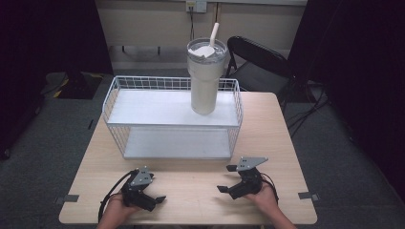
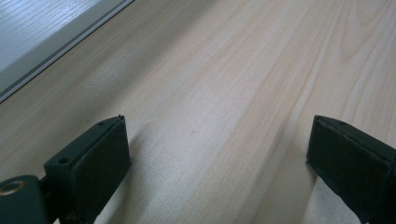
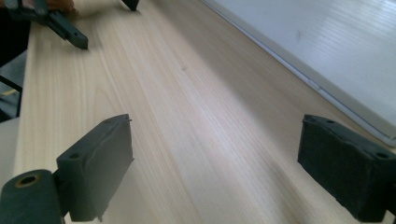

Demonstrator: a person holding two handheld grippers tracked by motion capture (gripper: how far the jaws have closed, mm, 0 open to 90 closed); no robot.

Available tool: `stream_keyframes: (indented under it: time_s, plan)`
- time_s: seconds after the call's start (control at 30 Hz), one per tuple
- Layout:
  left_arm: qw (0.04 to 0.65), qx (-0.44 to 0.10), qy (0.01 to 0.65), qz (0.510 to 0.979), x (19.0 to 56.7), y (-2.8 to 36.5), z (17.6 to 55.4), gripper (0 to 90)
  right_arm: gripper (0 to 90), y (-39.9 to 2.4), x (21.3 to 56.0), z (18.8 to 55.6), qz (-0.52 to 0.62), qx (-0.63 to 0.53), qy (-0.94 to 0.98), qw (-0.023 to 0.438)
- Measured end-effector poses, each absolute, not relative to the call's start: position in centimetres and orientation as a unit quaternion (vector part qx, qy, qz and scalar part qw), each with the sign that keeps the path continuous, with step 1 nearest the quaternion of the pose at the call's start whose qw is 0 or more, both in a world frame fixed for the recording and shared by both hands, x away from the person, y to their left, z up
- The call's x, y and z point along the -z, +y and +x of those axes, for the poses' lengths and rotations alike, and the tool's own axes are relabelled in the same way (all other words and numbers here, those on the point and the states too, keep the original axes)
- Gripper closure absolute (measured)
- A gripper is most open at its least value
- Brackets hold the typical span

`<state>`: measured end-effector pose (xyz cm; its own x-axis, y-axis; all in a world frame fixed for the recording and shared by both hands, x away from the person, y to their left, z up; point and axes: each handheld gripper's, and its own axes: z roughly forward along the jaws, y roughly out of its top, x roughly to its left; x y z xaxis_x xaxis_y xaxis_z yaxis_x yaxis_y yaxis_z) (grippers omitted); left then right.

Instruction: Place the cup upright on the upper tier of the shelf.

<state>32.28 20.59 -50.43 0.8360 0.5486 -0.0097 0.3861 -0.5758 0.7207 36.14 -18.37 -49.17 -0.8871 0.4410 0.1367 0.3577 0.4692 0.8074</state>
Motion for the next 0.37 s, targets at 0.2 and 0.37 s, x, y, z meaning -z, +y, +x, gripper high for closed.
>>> stream_keyframes:
  time_s: [0.2,0.37]
  plan:
    - [0.377,-0.108,0.266,0.881,50.44,20.58,32.28,5.3,9.5,-18.42,49.77,36.18,0.237,-0.443,0.863,0.047]
    - [0.377,-0.108,0.265,0.881,50.43,20.59,32.28,5.3,9.6,-18.29,49.91,36.29,0.237,-0.428,0.87,0.055]
